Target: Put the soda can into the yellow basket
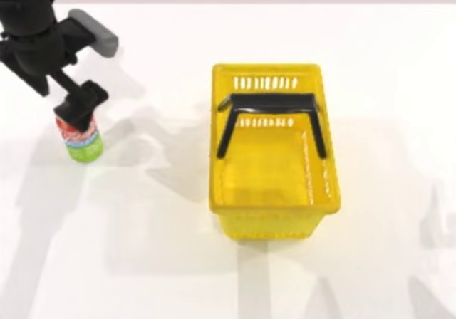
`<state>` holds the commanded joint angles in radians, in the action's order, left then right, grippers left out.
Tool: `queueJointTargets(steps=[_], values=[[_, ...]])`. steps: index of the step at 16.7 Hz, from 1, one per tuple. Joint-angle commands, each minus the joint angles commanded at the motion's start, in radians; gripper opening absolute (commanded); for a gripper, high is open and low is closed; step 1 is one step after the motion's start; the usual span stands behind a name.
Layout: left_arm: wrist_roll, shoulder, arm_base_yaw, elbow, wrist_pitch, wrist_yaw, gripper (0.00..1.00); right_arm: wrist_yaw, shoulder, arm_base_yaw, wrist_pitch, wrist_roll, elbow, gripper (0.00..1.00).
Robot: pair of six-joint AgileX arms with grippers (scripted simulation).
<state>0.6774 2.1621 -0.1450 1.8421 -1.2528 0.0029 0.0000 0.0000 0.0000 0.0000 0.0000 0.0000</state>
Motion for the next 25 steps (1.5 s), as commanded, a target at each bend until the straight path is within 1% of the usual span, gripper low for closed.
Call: queueJointTargets(steps=[5,11,16,25], values=[[0.000,-0.001,0.005,-0.007,0.006,0.000,1.00,0.000,0.000,0.000,0.000,0.000,0.000,1.00],[0.001,0.029,0.001,-0.127,0.160,0.000,1.00,0.000,0.000,0.000,0.000,0.000,0.000,1.00],[0.002,0.035,0.001,-0.144,0.179,0.000,1.00,0.000,0.000,0.000,0.000,0.000,0.000,1.00],[0.002,0.035,0.001,-0.144,0.179,0.000,0.32,0.000,0.000,0.000,0.000,0.000,0.000,1.00]])
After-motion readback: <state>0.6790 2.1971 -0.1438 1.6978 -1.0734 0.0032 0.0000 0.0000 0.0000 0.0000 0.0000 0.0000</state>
